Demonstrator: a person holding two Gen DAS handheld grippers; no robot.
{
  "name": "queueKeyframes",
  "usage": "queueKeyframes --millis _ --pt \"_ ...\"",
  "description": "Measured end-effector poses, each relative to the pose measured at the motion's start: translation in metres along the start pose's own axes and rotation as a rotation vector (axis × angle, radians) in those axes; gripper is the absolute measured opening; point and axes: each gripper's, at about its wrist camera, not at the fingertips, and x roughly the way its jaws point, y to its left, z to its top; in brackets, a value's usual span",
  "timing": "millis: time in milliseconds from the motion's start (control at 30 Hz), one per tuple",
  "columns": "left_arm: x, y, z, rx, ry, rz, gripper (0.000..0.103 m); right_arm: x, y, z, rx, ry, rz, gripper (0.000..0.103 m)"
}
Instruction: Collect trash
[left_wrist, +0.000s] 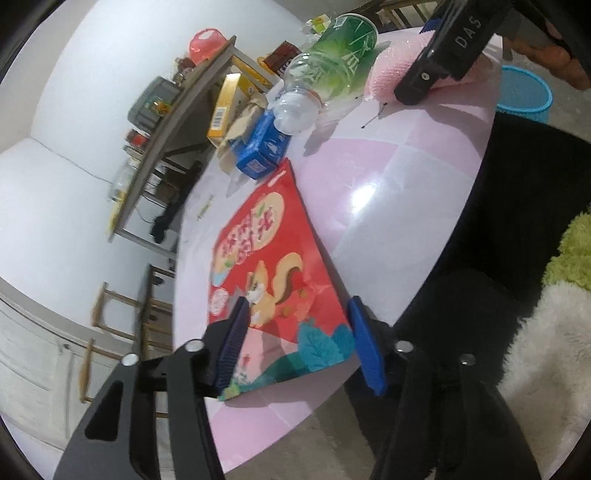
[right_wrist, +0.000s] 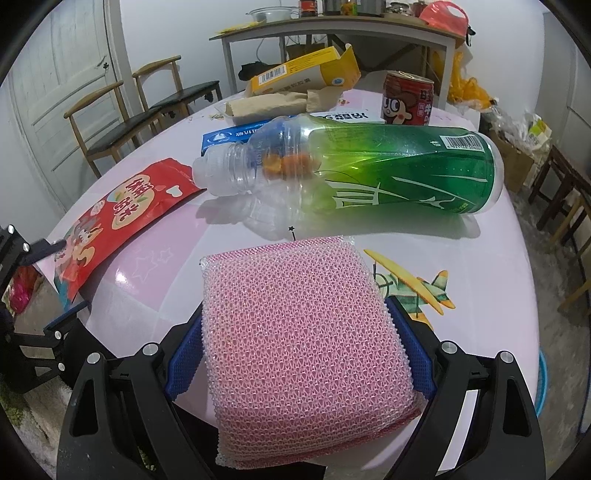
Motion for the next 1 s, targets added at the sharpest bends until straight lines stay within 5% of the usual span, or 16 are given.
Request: queueKeyframes --millis 167,500,567,1000 --pt "-0.001 -0.004 0.001 0.007 -0.002 -0.042 0.028 -0.001 -0.001 0.0 -0.001 0.0 0.002 0.085" --pt "-0.011 -0.003 0.002 0.007 -0.025 -0.05 0.013 -0.007 -0.005 0.001 0.037 -0.016 0.028 0.082" --pt "-0.013 -0.002 0.002 0.004 -0.033 -0.036 0.002 -0.009 -0.006 0.0 0.048 -0.019 0.034 0.081" --pt "-0.048 0.053 0.007 -0.149 -0.136 0.126 0.0 -0.037 -0.004 0.006 0.091 -0.097 0.071 0.08"
